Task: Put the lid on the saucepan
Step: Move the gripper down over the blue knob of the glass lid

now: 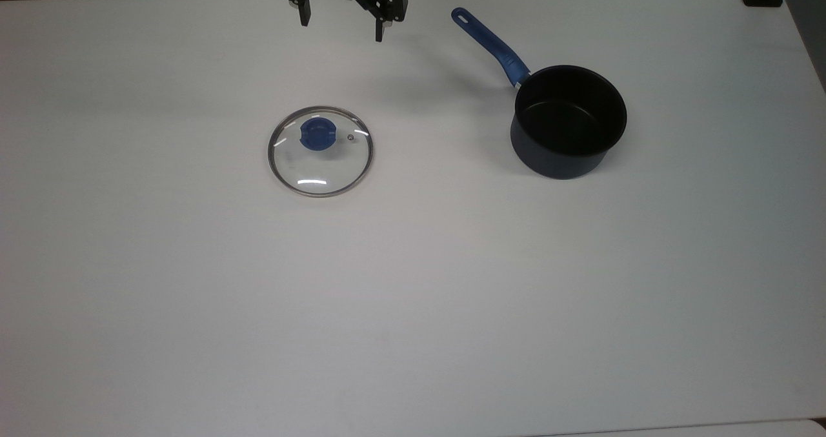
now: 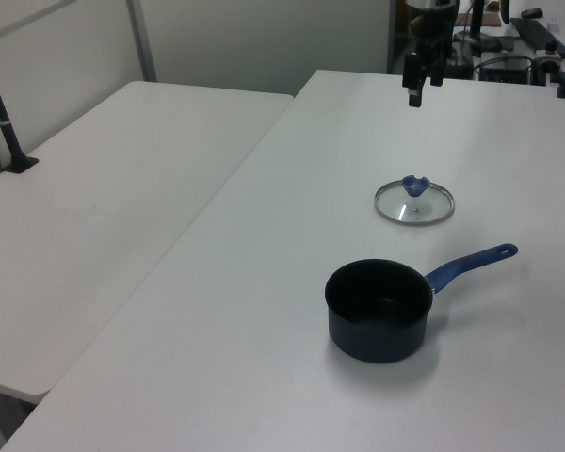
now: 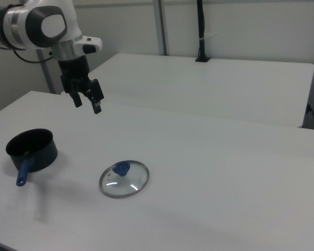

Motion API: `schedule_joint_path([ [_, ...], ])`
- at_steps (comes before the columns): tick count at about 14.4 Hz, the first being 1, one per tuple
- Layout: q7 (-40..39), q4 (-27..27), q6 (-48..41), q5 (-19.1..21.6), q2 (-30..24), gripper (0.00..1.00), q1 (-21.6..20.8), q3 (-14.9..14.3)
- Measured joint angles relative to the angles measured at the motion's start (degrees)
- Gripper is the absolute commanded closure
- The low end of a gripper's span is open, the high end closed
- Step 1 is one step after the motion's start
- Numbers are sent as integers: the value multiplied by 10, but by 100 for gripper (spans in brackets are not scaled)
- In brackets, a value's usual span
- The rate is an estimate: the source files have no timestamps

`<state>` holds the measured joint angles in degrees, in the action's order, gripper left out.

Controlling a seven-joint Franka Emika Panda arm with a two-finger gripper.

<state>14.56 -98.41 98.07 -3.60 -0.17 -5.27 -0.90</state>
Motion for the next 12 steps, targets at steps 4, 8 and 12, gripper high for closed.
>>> schedule_joint_path([
  [4, -2, 0, 0, -1, 0, 0, 5, 0],
  [8, -17, 0, 0, -1, 0, 0, 7, -1],
  [12, -98, -6, 0, -1, 19, 0, 37, -4],
])
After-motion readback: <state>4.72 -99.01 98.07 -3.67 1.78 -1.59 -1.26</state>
